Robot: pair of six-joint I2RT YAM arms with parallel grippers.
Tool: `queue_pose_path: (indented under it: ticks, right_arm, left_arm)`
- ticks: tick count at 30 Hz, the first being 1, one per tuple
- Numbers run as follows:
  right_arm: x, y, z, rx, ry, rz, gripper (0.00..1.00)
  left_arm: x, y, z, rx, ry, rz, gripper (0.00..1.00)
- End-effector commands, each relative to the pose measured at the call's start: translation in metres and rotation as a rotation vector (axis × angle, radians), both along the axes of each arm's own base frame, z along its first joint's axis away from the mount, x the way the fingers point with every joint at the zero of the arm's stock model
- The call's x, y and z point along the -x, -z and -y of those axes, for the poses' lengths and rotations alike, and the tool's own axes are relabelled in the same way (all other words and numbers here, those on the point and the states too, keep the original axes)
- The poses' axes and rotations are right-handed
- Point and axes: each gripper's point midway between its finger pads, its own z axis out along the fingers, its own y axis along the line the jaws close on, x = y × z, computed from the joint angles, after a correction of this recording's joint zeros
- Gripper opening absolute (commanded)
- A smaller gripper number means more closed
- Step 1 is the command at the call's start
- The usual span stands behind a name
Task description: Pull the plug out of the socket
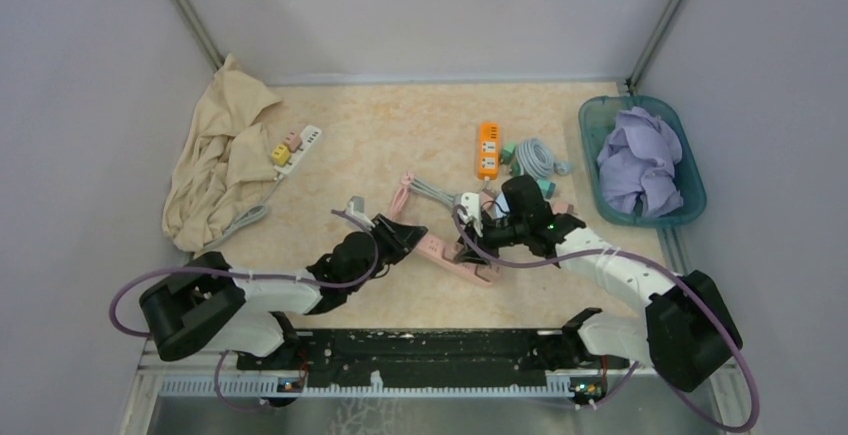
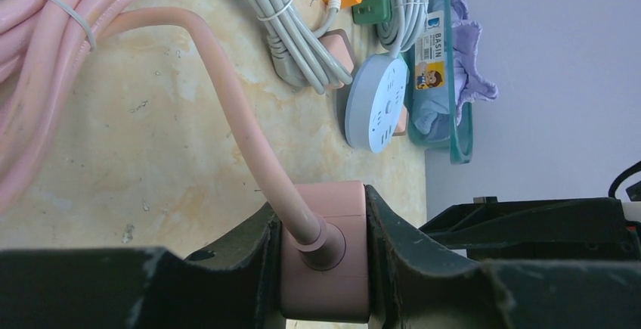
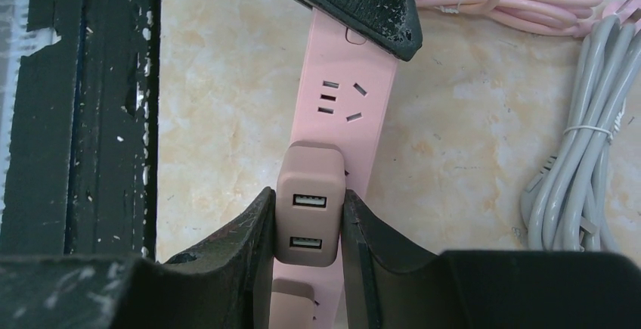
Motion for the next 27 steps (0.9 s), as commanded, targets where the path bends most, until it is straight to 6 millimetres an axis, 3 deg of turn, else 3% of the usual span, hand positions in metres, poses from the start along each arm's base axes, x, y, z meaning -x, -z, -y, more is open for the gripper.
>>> queue_pose_path:
  ticks: [1,8,16,20,27]
  right_arm:
    - [0.023,-0.026,-0.026,-0.116,-0.123,0.005,0.0]
    - [-0.004,-0.043,-0.031,-0.134,0.032,-0.028,0.0]
    - [-0.034,-0.039,-0.007,-0.09,0.126,-0.011,0.0]
    - [-0.03,-0.038,-0.001,-0.074,0.097,0.009,0.0]
    - [-0.005,-0.033,-0.001,-0.086,-0.028,-0.02,0.0]
  left_arm:
    - [0.0,0.069,-0.045,-0.332,-0.068,-0.067,0.0]
    - [-0.001,0.072,-0.034,-0.339,-0.024,-0.062,0.0]
    - [-0.001,0.078,-0.044,-0.344,-0.043,-0.079,0.0]
    - [-0.002,0.078,-0.05,-0.337,-0.05,-0.081,0.0]
    - [-0.005,0.074,-0.058,-0.336,-0.065,-0.074,0.0]
